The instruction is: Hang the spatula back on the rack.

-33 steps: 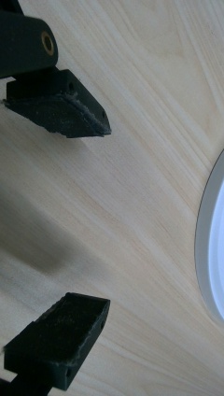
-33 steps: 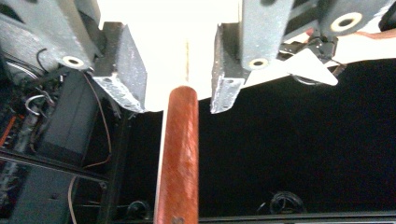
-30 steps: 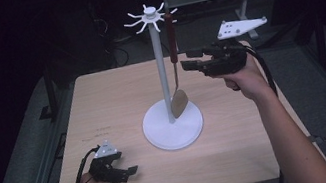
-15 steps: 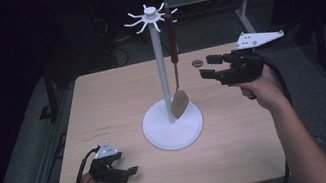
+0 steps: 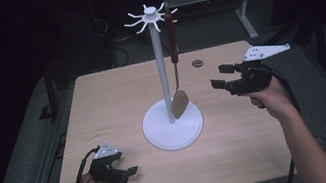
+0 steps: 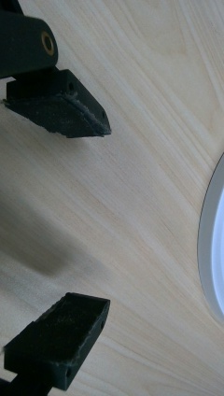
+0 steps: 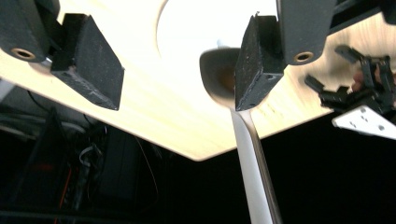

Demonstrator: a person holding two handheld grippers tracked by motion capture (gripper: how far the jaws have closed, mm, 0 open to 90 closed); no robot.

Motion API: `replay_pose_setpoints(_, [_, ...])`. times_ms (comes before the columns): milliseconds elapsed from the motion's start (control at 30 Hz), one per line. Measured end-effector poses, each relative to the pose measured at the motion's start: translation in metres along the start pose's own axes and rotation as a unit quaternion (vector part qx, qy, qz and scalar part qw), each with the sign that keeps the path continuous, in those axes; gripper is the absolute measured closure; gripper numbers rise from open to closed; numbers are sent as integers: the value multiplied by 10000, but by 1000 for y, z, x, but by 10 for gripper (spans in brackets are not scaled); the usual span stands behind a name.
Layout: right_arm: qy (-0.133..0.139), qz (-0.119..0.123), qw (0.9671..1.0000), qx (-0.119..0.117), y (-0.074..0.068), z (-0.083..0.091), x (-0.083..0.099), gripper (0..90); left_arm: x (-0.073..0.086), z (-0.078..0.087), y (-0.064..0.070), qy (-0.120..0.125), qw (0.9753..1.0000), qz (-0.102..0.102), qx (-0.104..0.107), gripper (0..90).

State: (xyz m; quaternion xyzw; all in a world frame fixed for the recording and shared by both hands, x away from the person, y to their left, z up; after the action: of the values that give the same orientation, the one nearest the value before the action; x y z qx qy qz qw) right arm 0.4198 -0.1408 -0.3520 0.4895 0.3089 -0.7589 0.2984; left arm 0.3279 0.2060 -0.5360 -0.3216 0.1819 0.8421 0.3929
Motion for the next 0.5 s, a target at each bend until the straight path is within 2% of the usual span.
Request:
replay_pose_setpoints(233, [-232, -43, 9997, 102, 4, 3, 23, 313, -1, 1, 0, 24, 10000, -4, -6, 138])
replay_pose_setpoints(500, [-344, -133, 9991, 202, 8, 11, 48, 301, -1, 1, -1, 32, 10000, -17, -28, 139])
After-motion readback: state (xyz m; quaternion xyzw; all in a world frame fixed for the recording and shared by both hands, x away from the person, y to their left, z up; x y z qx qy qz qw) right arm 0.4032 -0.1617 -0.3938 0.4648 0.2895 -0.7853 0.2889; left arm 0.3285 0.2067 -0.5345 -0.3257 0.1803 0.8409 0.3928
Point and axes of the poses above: each handheld gripper's, and its own axes: z roughly backward along the jaws, x roughly out of its underside, y roughly to its right, the point moved 10 cm from there along -z, roughly forward along the jaws, and after that the axes turned 4 degrees about -z, right-handed, at the moved point
